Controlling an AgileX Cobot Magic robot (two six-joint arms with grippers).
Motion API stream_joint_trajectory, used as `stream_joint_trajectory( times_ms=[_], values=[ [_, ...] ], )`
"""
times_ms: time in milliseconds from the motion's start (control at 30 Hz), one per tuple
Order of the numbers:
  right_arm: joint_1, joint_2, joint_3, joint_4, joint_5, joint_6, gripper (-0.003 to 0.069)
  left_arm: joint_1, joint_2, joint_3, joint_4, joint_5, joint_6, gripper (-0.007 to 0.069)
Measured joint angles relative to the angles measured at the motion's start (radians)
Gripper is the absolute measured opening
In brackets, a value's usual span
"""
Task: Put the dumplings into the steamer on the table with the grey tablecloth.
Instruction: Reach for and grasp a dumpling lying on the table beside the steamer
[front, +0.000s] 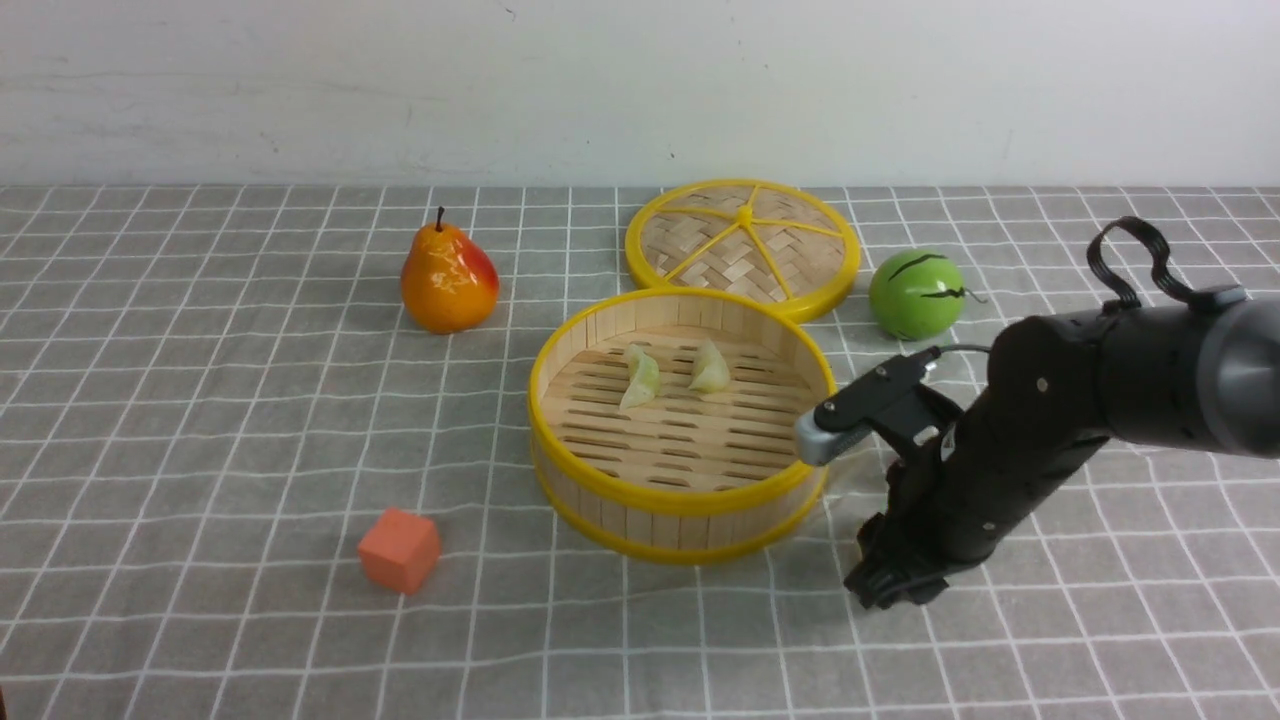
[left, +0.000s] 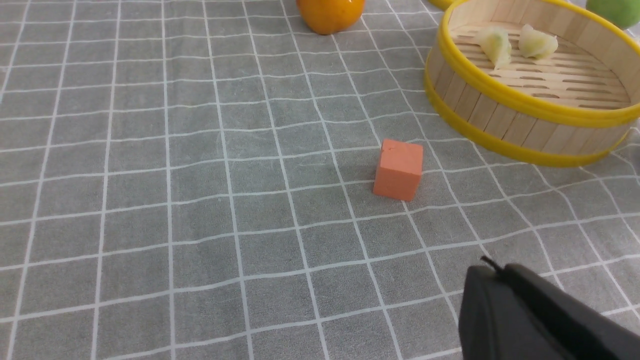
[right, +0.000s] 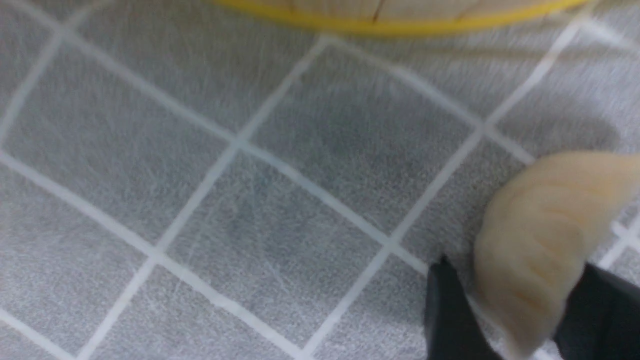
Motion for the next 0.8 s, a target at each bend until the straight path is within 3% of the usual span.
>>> stream_joint_trajectory(
  times_ms=[500, 600, 700, 800],
  values=[
    [0.000, -0.060, 0.000, 0.000, 0.034, 0.043, 0.0038, 0.000, 0.000, 0.000, 0.000, 0.000, 0.000, 0.0028],
    [0.000, -0.067, -0.001, 0.000, 0.022, 0.093, 0.0055, 0.000, 0.000, 0.000, 0.000, 0.000, 0.000, 0.0031],
    [0.000, -0.068, -0.005, 0.000, -0.007, 0.144, 0.0131, 0.000, 0.000, 0.000, 0.000, 0.000, 0.000, 0.0036],
    [0.000, -0.068, -0.010, 0.001, -0.031, 0.179, 0.0263, 0.000, 0.000, 0.000, 0.000, 0.000, 0.000, 0.0039]
  ],
)
